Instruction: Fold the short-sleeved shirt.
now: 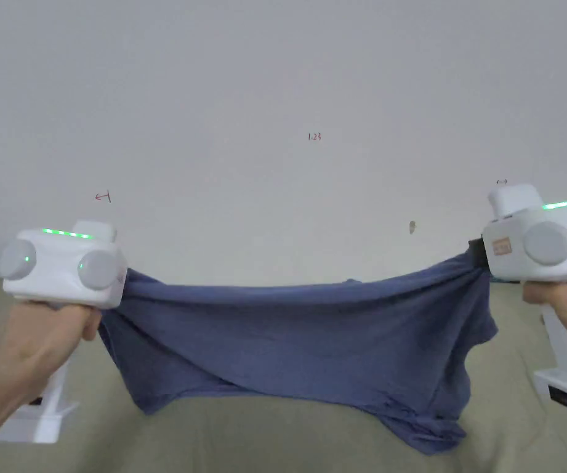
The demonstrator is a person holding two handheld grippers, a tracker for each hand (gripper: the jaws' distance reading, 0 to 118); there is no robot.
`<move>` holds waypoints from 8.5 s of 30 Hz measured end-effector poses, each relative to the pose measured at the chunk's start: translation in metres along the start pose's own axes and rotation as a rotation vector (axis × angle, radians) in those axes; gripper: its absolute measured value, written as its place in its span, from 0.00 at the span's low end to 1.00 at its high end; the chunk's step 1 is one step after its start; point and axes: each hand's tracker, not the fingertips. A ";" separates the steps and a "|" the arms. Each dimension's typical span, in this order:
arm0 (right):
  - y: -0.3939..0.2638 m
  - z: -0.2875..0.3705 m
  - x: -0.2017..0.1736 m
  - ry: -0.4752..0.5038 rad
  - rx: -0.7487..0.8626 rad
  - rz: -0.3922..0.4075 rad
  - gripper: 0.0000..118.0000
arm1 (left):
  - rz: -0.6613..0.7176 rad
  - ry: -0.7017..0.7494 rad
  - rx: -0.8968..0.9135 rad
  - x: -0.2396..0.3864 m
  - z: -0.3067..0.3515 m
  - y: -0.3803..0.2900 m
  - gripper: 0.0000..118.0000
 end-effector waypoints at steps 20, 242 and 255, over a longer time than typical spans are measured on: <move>-0.359 0.221 -0.027 0.156 -0.307 -0.097 0.02 | 0.017 -0.134 -0.302 -0.069 0.134 -0.341 0.03; -0.330 0.226 -0.007 0.275 -0.428 -0.307 0.91 | 0.156 -0.218 -0.331 -0.095 0.194 -0.325 0.94; -0.254 0.089 -0.020 0.188 -0.370 -0.255 0.02 | 0.112 -0.128 -0.316 -0.050 0.043 -0.236 0.00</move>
